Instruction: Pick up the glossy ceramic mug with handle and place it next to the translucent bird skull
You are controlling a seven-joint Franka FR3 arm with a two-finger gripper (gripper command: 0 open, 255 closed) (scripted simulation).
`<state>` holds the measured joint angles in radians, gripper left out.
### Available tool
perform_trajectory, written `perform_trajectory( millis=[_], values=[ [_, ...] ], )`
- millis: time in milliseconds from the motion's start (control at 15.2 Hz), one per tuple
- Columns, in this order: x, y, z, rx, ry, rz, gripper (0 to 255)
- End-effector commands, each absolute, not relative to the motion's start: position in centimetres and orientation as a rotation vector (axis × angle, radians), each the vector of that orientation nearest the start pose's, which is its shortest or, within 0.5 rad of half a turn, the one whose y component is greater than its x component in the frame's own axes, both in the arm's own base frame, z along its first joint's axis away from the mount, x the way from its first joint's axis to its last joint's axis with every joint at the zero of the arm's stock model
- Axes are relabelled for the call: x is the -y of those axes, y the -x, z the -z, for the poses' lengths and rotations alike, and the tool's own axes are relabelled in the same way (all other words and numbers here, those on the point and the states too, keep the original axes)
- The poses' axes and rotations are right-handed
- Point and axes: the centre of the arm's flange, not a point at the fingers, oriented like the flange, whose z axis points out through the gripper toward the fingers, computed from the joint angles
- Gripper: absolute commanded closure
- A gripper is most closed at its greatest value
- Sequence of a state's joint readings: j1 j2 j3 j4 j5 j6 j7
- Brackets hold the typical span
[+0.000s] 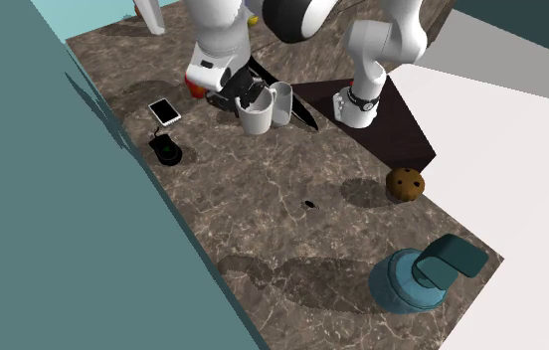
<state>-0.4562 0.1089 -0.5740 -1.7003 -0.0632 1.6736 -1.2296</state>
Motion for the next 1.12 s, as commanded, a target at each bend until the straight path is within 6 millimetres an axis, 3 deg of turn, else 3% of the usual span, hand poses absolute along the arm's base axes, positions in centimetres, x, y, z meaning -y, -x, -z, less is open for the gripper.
perform_trajectory(
  millis=[0,396,1056],
  values=[
    [49.5,-27.7,-52.1,0.323,3.06,-0.248,255],
    [50.0,-20.4,-52.1,0.323,3.06,-0.248,255],
    [50.0,-20.4,-46.9,0.323,3.06,-0.248,255]
  ],
)
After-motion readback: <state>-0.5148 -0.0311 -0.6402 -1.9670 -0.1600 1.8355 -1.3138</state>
